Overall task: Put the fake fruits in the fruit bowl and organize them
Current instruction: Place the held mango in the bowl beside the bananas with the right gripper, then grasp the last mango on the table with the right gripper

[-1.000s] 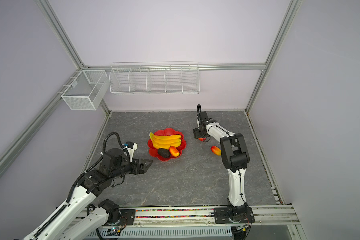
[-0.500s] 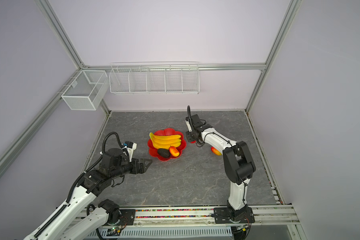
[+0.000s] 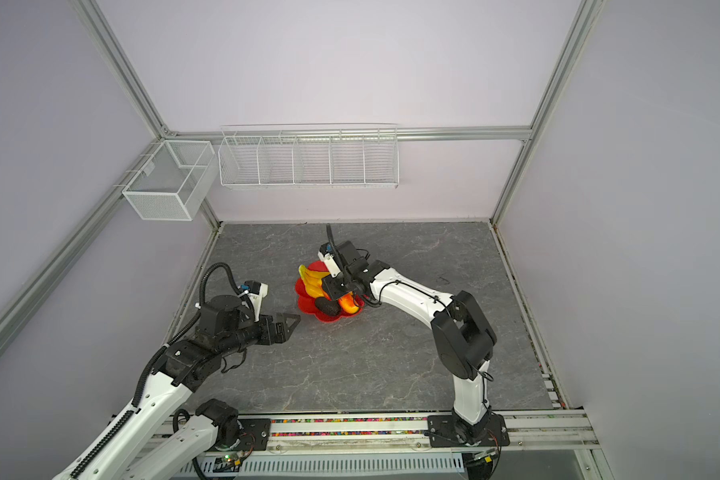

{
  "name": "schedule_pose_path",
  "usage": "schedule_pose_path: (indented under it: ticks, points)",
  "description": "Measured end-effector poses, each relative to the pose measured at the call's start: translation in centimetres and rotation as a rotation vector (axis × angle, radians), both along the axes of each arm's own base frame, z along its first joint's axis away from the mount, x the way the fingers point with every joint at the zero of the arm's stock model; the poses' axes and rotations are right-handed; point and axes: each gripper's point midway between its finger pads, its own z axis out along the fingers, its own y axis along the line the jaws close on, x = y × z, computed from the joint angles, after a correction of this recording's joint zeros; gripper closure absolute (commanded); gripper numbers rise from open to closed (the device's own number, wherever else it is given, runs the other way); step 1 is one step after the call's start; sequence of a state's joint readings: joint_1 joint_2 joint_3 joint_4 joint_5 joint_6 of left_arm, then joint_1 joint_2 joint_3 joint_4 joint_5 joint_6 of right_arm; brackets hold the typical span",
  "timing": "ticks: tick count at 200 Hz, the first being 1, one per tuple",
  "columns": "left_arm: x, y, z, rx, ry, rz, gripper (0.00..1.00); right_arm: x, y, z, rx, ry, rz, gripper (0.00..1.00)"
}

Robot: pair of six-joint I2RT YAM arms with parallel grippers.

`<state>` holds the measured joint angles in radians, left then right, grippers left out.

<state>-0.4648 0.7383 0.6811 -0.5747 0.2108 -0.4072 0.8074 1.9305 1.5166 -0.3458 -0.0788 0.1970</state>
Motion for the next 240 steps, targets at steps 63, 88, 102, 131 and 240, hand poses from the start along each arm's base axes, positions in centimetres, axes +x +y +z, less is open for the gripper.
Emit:
schedule_pose_path:
  ticks: [63,88,102,131,240]
  points:
    - [-0.2,0.2,0.7,-0.011,-0.028,0.004,0.01,-1.8,5.0,-2.8,0.020,0.067,0.028,0.53]
    - [-0.2,0.2,0.9,-0.015,-0.036,0.004,0.01,-1.0,5.7,-2.4,0.032,0.049,0.015,0.52]
    - [-0.3,0.2,1.0,-0.017,-0.040,0.004,0.01,-0.5,6.1,-2.3,0.034,0.041,0.012,0.51]
    - [-0.3,0.2,1.1,-0.017,-0.041,0.004,0.01,0.2,7.0,-2.7,0.035,0.037,0.012,0.40]
    - [-0.7,-1.5,0.5,-0.061,-0.010,-0.077,0.01,-0.4,-7.2,1.4,-0.103,-0.027,-0.262,0.13]
